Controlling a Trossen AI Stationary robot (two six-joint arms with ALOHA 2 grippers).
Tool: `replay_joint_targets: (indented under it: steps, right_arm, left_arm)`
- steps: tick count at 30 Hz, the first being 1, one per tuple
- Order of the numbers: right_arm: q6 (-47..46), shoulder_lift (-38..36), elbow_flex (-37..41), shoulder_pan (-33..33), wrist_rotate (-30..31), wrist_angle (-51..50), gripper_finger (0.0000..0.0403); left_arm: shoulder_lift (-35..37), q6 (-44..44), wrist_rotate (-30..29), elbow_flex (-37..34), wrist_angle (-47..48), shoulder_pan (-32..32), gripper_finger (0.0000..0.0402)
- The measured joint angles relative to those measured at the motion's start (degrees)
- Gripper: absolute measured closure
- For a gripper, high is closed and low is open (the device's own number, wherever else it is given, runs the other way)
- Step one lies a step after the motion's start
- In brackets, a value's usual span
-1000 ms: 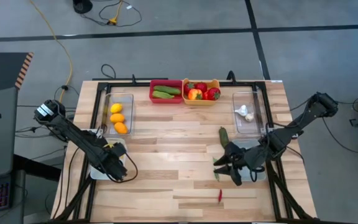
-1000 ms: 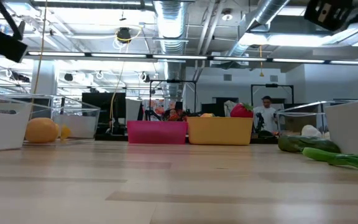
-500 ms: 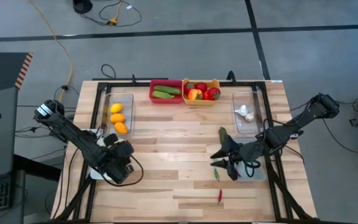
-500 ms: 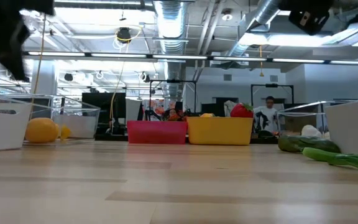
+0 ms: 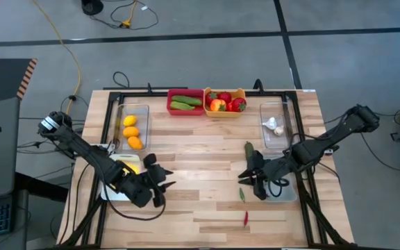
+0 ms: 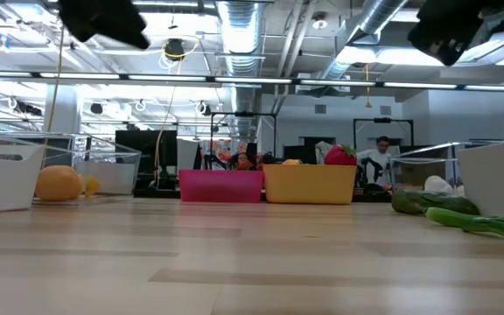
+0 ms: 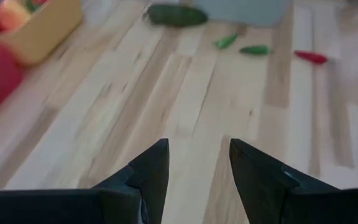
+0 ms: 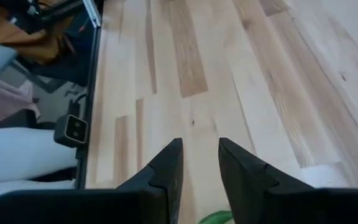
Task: Sort produce into baskets
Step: Put the green chili pepper into the gray bin
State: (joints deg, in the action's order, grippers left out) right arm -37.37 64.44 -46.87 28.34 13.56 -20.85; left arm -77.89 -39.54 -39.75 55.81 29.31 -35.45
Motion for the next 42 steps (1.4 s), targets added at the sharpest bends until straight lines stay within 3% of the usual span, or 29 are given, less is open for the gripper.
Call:
replay_joint_targets:
  steps: [5,14,22,29,34,42]
  right_arm:
    - [-0.08,4.22,0.0,0.0,-0.88,0.22,0.0276]
    - [-0.13,13.62,0.0,-0.97,-6.76,-0.73,0.0276]
    - [-3.71,18.71,-5.57,-4.18,-6.99,-17.1,0.0276]
    - [-3.13,26.83,-9.38,-6.33,-7.57,-18.69,0.0276]
    - [-3.16,32.1,-12.65,-8.02,-7.69,-25.42,0.0276]
    - [-3.16,34.19,-15.15,-8.5,-8.23,-26.32,0.0276]
  left_arm:
    - [0.0,5.27,0.03,0.0,-3.97,2.15,0.0243]
    - [0.0,5.96,0.49,0.0,-3.76,5.52,0.0243]
    - [0.0,8.98,0.53,0.0,-3.77,7.22,0.0243]
    - [0.0,9.15,0.55,0.0,-3.75,8.09,0.0243]
    - [0.0,9.17,2.1,-0.02,-3.7,8.07,0.0243]
    - [0.0,9.17,3.11,-0.04,-3.38,8.07,0.0243]
